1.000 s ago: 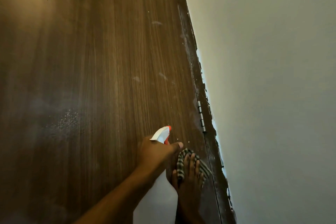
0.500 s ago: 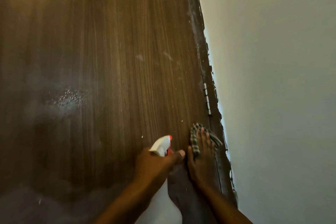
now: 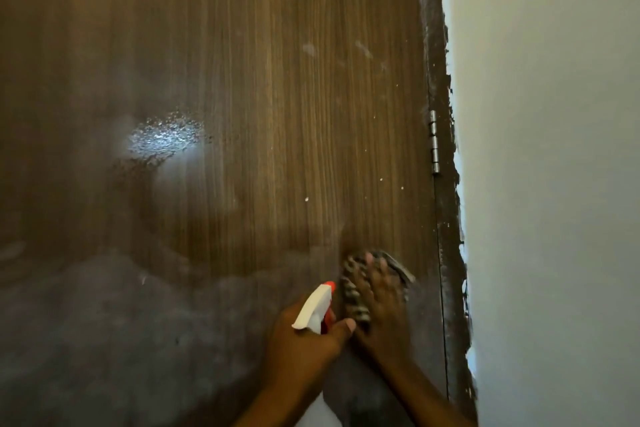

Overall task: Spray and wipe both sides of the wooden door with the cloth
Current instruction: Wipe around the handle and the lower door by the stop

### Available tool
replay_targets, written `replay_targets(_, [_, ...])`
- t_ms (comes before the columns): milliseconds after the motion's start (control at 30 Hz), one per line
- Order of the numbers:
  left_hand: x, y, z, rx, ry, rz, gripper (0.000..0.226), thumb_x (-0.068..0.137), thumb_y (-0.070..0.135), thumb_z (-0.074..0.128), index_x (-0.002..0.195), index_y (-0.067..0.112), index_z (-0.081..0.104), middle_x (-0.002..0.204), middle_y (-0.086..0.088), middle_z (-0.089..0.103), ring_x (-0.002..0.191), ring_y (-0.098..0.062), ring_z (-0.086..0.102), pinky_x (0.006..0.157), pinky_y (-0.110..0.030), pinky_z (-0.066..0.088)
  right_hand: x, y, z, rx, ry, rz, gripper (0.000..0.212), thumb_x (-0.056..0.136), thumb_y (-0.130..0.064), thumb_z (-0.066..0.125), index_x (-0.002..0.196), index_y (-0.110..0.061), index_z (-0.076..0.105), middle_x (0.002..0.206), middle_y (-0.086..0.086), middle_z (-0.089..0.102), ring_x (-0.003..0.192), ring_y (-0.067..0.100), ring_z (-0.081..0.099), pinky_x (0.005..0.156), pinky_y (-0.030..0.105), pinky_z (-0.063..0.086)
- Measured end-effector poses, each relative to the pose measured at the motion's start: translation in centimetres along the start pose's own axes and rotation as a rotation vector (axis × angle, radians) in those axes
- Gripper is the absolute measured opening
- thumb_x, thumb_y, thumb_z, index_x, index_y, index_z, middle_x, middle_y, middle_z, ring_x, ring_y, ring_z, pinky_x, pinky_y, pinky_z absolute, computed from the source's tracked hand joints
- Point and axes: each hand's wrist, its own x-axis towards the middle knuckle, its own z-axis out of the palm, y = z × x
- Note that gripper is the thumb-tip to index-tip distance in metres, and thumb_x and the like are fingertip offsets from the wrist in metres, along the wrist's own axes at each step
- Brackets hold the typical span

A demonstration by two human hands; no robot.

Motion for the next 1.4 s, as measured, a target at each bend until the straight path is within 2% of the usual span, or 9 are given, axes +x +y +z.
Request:
replay_targets(233, [0.2, -0.2, -1.9, -0.028, 0.076, -0.199, 0.071, 0.083, 0.041, 0.063, 0.140, 0.015, 0.030, 0.137, -0.004, 0.046, 0.125, -0.019, 0.044, 0.101, -0.024, 0.035, 5.1, 0.3, -3.1, 0.145, 0.161, 0.658, 0.067, 0.093, -0.053, 0.024, 0.151, -0.026, 0.002, 0.164, 0.009, 0.012, 0.151, 0.030, 0.009, 0.120, 0.056, 0.010])
replay_targets(333, [0.2, -0.2, -3.5, -0.013, 0.111, -0.042, 0.061, 0.081, 0.038, 0.067, 0.133, 0.017, 0.044, 0.103, 0.010, 0.057, 0.097, -0.006, 0.053, 0.077, -0.004, 0.035, 6.8, -5.4, -1.5, 0.226, 0.127, 0.429, 0.076, 0.089, -0.058, 0.028, 0.156, -0.026, 0.014, 0.163, 0.007, 0.014, 0.151, 0.026, 0.010, 0.121, 0.054, 0.009])
replay_targets(500, [-1.2, -0.6, -6.9, -0.092, 0.126, 0.057, 0.056, 0.082, 0.031, 0.066, 0.131, 0.030, 0.040, 0.111, 0.015, 0.045, 0.101, 0.003, 0.040, 0.065, 0.004, 0.033, -1.1, -6.2, 0.5, -0.011, -0.060, -0.232, 0.064, 0.098, -0.056, 0.029, 0.156, -0.035, 0.014, 0.164, 0.001, 0.017, 0.149, 0.029, 0.020, 0.120, 0.048, 0.014])
replay_targets(700, [-3.2, -1.6, -11.9, -0.130, 0.220, 0.021, 0.031, 0.077, 0.027, 0.072, 0.075, 0.036, 0.043, 0.075, 0.015, 0.053, 0.069, 0.001, 0.052, 0.063, -0.010, 0.045, 5.1, -10.9, 0.2, 0.018, 0.199, 0.262, 0.069, 0.091, -0.042, 0.038, 0.154, -0.025, 0.016, 0.160, 0.009, 0.024, 0.147, 0.032, 0.022, 0.121, 0.044, 0.005])
replay_targets(833, [-3.5, -1.5, -13.7, -0.167, 0.207, 0.036, 0.035, 0.079, 0.026, 0.071, 0.094, 0.042, 0.043, 0.088, 0.017, 0.053, 0.080, 0.002, 0.051, 0.071, -0.006, 0.038, 6.8, -16.8, 1.6, 0.021, 0.134, 0.029, 0.065, 0.094, -0.045, 0.037, 0.154, -0.024, 0.024, 0.160, 0.011, 0.024, 0.149, 0.030, 0.017, 0.123, 0.047, 0.002])
replay_targets(1000, [-4.6, -2.5, -15.0, -0.216, 0.208, -0.071, 0.061, 0.078, 0.033, 0.069, 0.131, 0.015, 0.045, 0.125, -0.006, 0.057, 0.112, -0.021, 0.056, 0.100, -0.034, 0.045, 0.0, -14.3, 2.9, -0.044, -0.048, -0.364, 0.061, 0.100, -0.054, 0.028, 0.155, -0.027, 0.026, 0.162, 0.002, 0.022, 0.149, 0.027, 0.020, 0.116, 0.049, 0.021])
replay_targets(1233, [-5.5, -4.2, -18.2, -0.139, 0.220, -0.062, 0.029, 0.078, 0.034, 0.069, 0.100, 0.029, 0.050, 0.098, 0.009, 0.058, 0.086, -0.006, 0.056, 0.078, -0.015, 0.047, 7.4, -17.3, 0.3, 0.099, 0.141, 0.270, 0.069, 0.092, -0.047, 0.038, 0.154, -0.024, 0.019, 0.161, 0.002, 0.016, 0.149, 0.029, 0.017, 0.119, 0.057, 0.013])
replay_targets(1300, [-5.4, -4.4, -19.2, -0.152, 0.245, -0.039, 0.024, 0.077, 0.032, 0.071, 0.093, 0.034, 0.053, 0.082, 0.018, 0.052, 0.074, 0.001, 0.052, 0.062, -0.006, 0.040, 9.4, -21.1, 0.6, 0.111, 0.130, 0.187, 0.071, 0.090, -0.046, 0.041, 0.154, -0.024, 0.019, 0.161, 0.006, 0.021, 0.148, 0.030, 0.019, 0.121, 0.050, 0.006])
replay_targets(1400, [-5.5, -4.8, -20.3, -0.059, 0.271, -0.004, 0.053, 0.075, 0.040, 0.072, 0.123, 0.032, 0.050, 0.099, 0.013, 0.055, 0.086, 0.002, 0.051, 0.074, -0.004, 0.037, 6.6, -22.3, 2.3, -0.021, 0.045, -0.091, 0.072, 0.086, -0.046, 0.046, 0.151, -0.019, 0.031, 0.160, 0.011, 0.025, 0.147, 0.033, 0.022, 0.123, 0.044, 0.000])
